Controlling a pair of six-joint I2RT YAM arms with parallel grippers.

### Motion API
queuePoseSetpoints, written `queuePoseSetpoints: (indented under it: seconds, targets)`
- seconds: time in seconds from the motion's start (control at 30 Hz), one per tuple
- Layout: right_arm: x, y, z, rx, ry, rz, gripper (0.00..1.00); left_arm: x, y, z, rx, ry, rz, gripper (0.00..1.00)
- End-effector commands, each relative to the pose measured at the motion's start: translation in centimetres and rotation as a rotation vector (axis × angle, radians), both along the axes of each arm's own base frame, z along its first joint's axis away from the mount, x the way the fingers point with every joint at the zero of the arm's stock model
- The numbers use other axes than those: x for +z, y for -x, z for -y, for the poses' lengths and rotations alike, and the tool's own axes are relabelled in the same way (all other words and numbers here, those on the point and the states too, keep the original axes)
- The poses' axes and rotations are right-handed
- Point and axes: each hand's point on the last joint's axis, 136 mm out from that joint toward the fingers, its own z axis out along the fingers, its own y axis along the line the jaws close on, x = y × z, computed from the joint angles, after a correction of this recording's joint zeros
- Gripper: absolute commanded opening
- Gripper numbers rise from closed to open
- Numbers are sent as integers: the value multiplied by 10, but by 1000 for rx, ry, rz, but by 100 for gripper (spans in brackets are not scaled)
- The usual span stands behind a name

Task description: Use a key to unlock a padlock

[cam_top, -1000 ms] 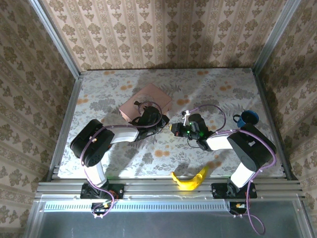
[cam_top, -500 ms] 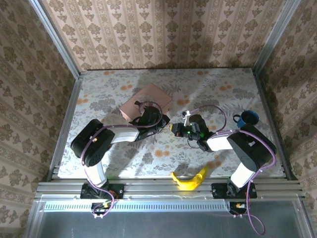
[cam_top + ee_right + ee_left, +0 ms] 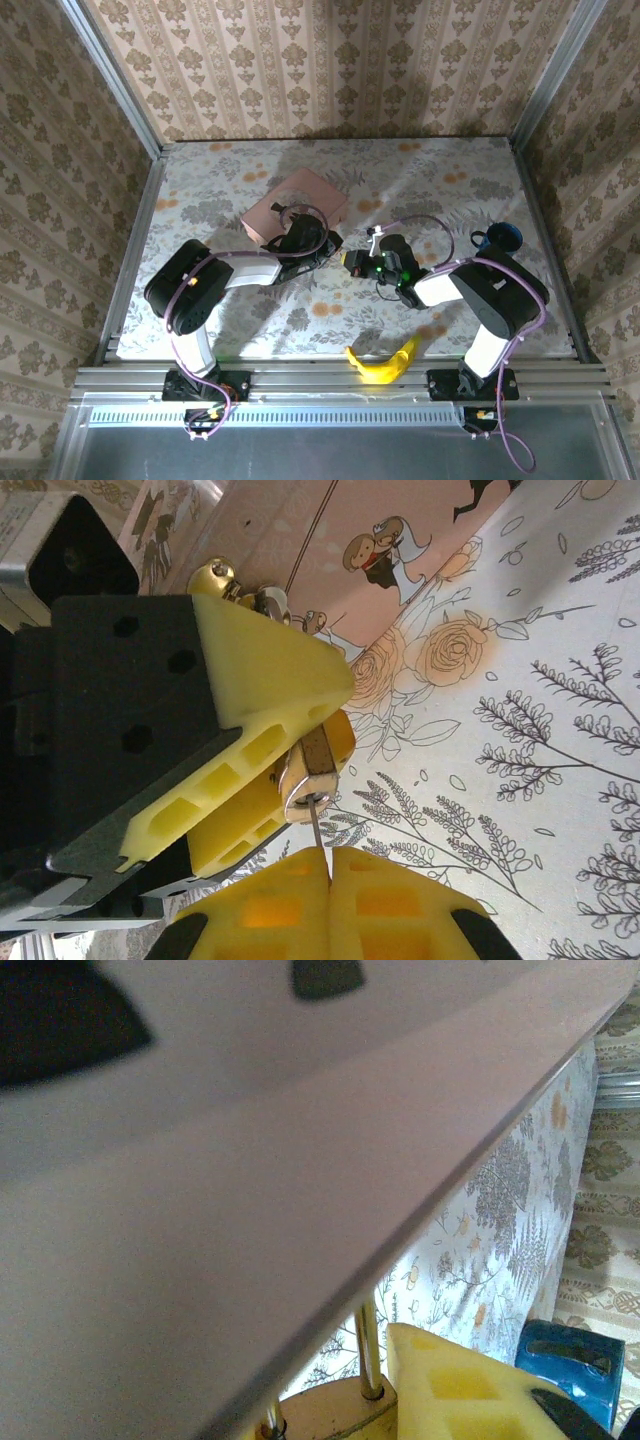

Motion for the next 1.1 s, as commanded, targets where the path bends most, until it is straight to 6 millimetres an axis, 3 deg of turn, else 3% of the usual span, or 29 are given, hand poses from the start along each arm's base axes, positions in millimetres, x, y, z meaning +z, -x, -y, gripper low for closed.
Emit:
queuePoseSetpoints:
  seconds: [0.0,0.43,0.73,1.07]
  targets:
    - [19,-4,-14,7,-69,79,0,-48,71,21,-142,48,-346,0]
    - [30,-20,2,-20,-44,107,0,-50,74,19,-146,39,-348,0]
    - [40,-25,-22,117,-84,-2,0,-48,75,22,-158,37,-340,0]
    - [50,-34,-15,143,-103,-7,0,-47,74,23,-164,42,-332,0]
